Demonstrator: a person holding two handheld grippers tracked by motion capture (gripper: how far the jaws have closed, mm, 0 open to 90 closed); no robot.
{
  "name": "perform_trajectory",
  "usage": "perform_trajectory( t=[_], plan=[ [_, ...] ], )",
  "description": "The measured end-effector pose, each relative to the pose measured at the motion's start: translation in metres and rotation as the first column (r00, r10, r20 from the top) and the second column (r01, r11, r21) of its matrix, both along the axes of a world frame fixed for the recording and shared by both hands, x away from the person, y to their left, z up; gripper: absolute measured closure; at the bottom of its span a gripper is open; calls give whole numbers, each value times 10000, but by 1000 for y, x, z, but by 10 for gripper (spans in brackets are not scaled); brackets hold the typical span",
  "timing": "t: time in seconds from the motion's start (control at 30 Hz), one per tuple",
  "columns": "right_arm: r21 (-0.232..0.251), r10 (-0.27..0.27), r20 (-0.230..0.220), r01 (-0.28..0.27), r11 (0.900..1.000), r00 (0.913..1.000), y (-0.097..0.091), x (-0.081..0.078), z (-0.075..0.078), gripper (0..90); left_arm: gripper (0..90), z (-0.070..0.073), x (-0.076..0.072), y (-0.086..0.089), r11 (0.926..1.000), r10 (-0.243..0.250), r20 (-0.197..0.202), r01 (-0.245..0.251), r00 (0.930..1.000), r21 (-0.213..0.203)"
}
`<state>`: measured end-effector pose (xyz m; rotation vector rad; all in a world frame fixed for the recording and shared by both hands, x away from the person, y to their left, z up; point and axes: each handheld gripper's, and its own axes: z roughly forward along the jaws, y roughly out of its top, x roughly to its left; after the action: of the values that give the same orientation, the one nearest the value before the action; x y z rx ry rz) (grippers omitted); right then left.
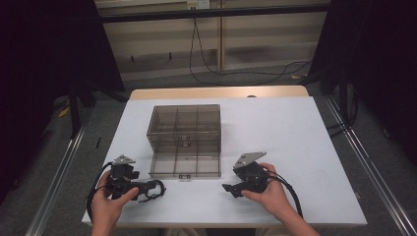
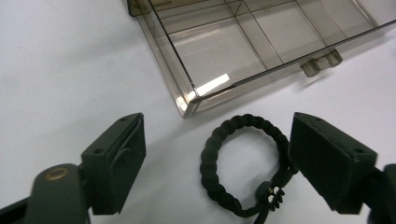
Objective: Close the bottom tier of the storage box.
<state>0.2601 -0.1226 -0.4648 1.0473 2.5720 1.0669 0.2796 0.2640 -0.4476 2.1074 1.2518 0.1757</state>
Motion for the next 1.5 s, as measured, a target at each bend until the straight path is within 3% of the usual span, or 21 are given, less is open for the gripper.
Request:
perform_trajectory(
  t=[0.3, 0.6, 0.77, 0.83, 1.17, 1.5],
  plan=[
    [82, 0, -11, 0, 10000, 10000, 0, 1, -1, 316, 130, 3, -1, -2, 9997, -227, 46, 227, 9997, -31],
    [40, -34, 53, 34, 10000, 10000, -1, 0, 1, 317, 190, 4, -4, -3, 9988, -424, -158, 428, 9990, 229],
    [134, -34, 71, 33, 9999, 10000, -1, 1, 1, 318, 266, 0, -4, -5, 9986, -453, -290, 460, 9986, 250],
    [106, -39, 79, 39, 9999, 10000, -1, 1, 1, 319, 316, -3, -4, -5, 9965, -637, -361, 656, 9973, 524],
    [143, -51, 88, 50, 9999, 9999, -1, 1, 0, 324, 475, -11, -1, -6, 9923, -754, -616, 810, 9953, 938],
    [201, -25, 137, 22, 9998, 9999, -1, 1, 2, 318, 521, -13, -2, -7, 9877, -958, -463, 1007, 9943, 1196]
  ],
)
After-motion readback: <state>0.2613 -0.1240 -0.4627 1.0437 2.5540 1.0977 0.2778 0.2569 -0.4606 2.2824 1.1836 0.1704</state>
